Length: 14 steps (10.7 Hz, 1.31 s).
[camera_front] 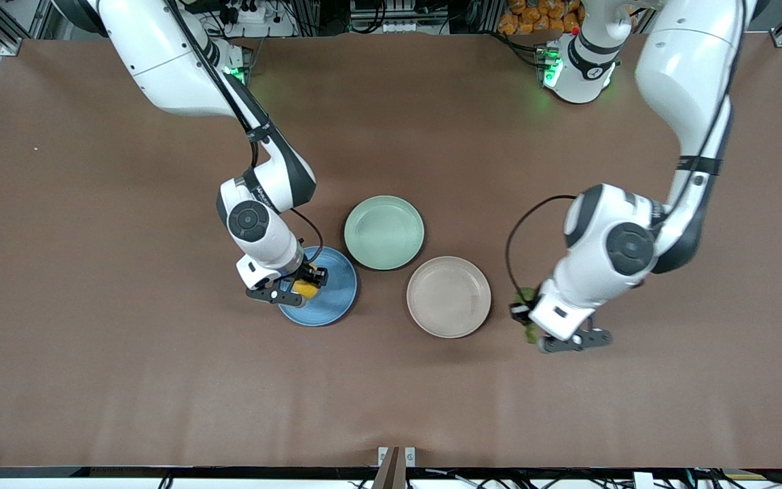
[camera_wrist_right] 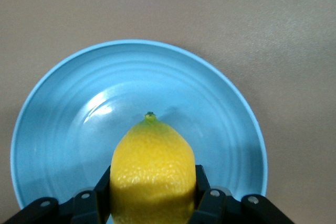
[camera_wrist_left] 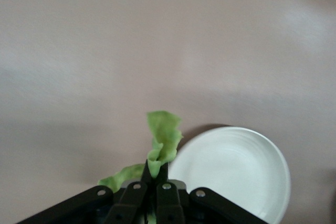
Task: Place lemon and lettuce in plates
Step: 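Carry the lemon to the blue plate while the left gripper carries the lettuce, then open both grippers, releasing the lemon and the lettuce onto the plates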
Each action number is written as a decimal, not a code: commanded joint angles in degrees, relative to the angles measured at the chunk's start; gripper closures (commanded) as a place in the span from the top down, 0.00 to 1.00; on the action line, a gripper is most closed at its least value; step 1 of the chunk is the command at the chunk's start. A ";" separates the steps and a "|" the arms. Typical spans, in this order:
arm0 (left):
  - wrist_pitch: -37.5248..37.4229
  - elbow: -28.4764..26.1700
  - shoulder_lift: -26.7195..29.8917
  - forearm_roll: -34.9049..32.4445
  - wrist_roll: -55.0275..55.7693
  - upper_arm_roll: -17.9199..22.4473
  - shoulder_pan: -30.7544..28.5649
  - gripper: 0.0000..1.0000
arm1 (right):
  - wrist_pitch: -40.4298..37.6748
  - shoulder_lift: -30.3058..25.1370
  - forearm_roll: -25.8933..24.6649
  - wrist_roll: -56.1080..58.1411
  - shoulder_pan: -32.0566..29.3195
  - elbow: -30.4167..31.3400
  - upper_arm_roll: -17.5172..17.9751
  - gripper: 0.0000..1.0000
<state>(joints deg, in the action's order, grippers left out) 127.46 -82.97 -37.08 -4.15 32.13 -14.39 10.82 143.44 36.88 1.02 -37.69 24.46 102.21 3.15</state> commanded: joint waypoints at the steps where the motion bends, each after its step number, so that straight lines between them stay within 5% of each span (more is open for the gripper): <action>1: -0.63 -0.44 0.43 -1.21 6.87 0.24 3.75 0.00 | -0.09 0.92 -2.50 -1.51 -0.11 -1.66 0.27 0.43; 2: -0.63 -0.44 0.26 -1.13 8.72 0.24 5.34 0.00 | -0.09 0.92 -4.16 -1.51 -0.11 -1.66 0.27 0.99; 6: -0.63 -0.44 -0.97 -1.39 10.76 0.24 9.31 0.00 | -1.05 0.57 -6.29 -1.33 -0.37 -3.50 0.36 1.00; 7: -0.46 -0.44 -1.06 -1.48 10.58 0.42 9.31 0.41 | -1.40 0.13 -6.20 -1.24 -0.55 -3.77 0.36 1.00; 8: -0.37 -0.44 -1.15 -1.91 10.67 0.51 9.92 0.99 | -3.15 -0.31 -6.11 -1.07 -0.98 -4.64 0.45 1.00; 14: -0.81 -0.61 1.03 -4.99 10.24 1.38 7.39 1.00 | -22.13 -6.89 -4.71 7.35 -5.03 -9.92 0.54 1.00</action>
<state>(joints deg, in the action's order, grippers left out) 127.29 -83.12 -38.22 -7.60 41.53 -13.58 19.75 123.67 32.53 -3.94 -32.49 20.65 91.57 2.98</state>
